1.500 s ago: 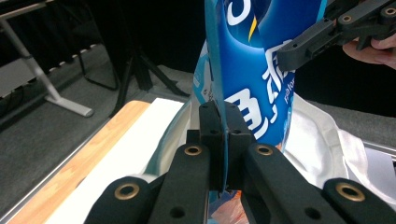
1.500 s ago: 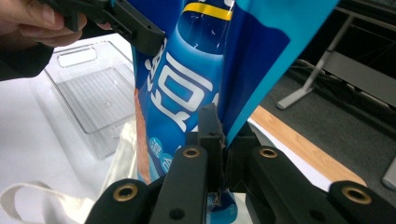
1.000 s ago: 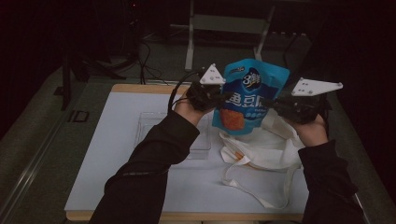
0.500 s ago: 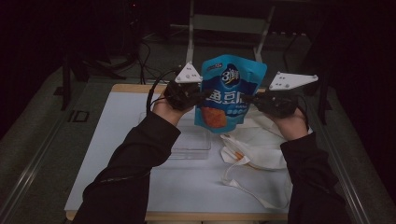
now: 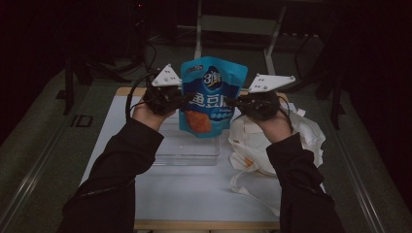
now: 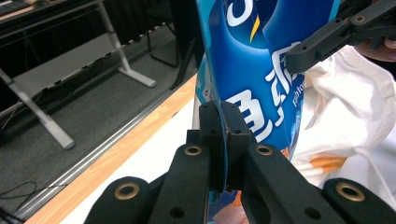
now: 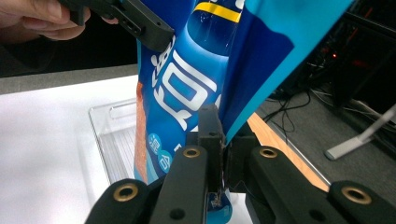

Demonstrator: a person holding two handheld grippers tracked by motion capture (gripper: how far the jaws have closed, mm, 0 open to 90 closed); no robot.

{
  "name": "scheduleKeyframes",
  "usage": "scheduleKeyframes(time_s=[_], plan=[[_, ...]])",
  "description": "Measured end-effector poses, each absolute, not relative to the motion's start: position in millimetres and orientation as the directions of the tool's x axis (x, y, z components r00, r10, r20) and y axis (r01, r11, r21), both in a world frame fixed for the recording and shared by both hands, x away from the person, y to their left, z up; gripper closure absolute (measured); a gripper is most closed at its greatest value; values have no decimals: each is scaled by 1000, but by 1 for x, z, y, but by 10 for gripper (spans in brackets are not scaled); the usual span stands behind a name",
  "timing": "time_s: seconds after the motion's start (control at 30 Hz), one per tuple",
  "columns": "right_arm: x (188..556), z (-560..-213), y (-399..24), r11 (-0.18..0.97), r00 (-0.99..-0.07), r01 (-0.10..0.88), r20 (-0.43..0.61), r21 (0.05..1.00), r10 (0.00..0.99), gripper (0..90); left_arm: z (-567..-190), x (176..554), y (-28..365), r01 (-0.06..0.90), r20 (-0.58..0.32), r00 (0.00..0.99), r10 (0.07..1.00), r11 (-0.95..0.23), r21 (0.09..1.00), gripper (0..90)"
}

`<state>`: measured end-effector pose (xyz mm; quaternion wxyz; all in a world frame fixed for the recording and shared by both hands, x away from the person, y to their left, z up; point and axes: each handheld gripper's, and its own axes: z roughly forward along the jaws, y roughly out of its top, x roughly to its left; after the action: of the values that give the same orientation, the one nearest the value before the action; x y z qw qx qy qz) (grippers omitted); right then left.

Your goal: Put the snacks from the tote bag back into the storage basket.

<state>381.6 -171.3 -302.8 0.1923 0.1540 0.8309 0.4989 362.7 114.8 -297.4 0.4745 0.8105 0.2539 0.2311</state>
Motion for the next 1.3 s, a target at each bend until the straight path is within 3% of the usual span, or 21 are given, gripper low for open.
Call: scheduleKeyframes(time_s=[0.57, 1.3], plan=[[396, -334, -114, 474, -903, 73, -143, 877, 404, 883, -332, 363, 162, 255, 119, 711, 693, -413, 874, 900], [390, -400, -93, 510, -927, 139, -70, 849, 369, 883, -400, 353, 186, 345, 4, 719, 695, -362, 866, 900]])
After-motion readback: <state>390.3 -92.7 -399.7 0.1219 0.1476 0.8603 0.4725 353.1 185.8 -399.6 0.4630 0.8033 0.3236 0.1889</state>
